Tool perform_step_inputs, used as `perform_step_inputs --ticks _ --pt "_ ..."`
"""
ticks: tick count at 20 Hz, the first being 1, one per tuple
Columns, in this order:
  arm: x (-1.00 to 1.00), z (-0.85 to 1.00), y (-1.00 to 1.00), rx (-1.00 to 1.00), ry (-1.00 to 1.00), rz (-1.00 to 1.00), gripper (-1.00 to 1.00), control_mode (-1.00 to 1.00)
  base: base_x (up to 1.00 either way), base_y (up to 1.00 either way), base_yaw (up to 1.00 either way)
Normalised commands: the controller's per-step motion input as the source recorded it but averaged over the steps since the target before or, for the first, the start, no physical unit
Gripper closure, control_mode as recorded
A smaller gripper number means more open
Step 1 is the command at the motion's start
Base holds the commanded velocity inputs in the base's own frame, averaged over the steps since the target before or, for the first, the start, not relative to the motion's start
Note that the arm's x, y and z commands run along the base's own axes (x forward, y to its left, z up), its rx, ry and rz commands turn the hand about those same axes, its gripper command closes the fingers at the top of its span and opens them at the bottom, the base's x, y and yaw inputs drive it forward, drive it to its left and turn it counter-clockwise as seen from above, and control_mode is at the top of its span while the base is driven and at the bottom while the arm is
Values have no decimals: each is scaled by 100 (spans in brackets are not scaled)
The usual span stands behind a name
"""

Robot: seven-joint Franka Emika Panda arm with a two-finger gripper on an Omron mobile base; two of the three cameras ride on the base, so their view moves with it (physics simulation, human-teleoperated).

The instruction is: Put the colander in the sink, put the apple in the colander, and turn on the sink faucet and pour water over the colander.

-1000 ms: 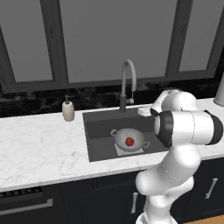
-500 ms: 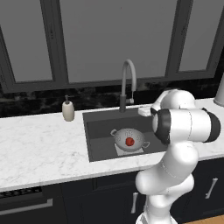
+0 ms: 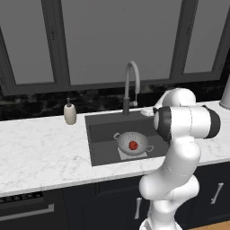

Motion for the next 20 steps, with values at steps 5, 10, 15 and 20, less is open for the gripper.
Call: perform_step_inputs --ticks 5,10,15,20 --pt "29 0 0 0 0 0 -100 -100 0 0 0" --pt "19 0 0 0 0 0 -100 -100 0 0 0" --pt "16 -1 0 0 0 0 -100 -100 0 0 0" --pt "22 -1 0 0 0 0 -100 -100 0 0 0"
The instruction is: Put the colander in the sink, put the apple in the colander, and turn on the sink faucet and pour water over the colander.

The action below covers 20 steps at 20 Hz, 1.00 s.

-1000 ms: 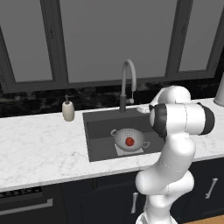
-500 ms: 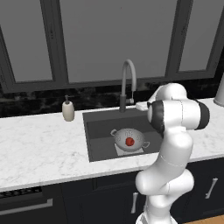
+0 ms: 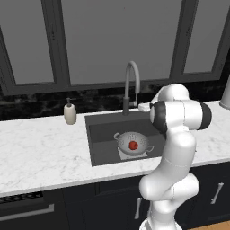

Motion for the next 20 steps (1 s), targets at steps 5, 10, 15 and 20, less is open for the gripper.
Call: perform_step_inputs --ticks 5,10,15,20 --pt "28 -2 0 0 0 -2 -100 -100 0 0 0" --pt "21 -5 0 0 0 -2 -100 -100 0 0 0" --pt "14 -5 3 0 0 -4 -100 -100 0 0 0" --pt "16 -1 2 0 0 -5 -100 -100 0 0 0"
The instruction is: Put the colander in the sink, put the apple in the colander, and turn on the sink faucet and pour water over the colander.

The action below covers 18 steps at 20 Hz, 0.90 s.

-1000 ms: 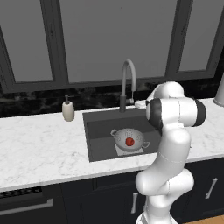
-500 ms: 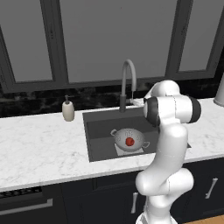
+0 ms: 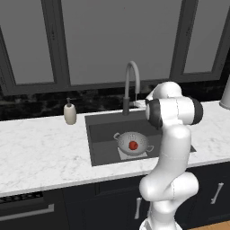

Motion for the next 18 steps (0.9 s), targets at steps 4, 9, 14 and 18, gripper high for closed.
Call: perform_step_inputs --ticks 4,9,14,18 --pt "14 0 0 0 0 -1 -100 -100 0 0 0" --pt "6 -3 0 0 0 0 -100 -100 0 0 0" --pt "1 -7 0 0 0 0 -100 -100 0 0 0" --pt "2 -8 0 0 0 0 -100 -100 0 0 0"
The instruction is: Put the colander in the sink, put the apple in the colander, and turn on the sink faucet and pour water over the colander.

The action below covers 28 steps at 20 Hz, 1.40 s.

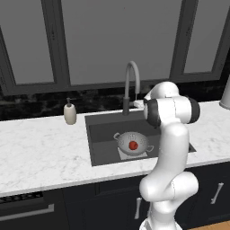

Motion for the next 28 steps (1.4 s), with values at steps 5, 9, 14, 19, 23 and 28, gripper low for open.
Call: perform_step_inputs --ticks 5,9,14,19,23,28 --pt "15 -8 0 0 0 0 -100 -100 0 0 0" --pt "29 -3 0 0 0 0 -100 -100 0 0 0" --pt "25 -2 0 0 0 -1 -100 -100 0 0 0" --pt "16 0 0 0 0 0 -100 -100 0 0 0" --pt "16 0 0 0 0 0 -100 -100 0 0 0" --pt "13 0 0 0 0 0 -100 -100 0 0 0"
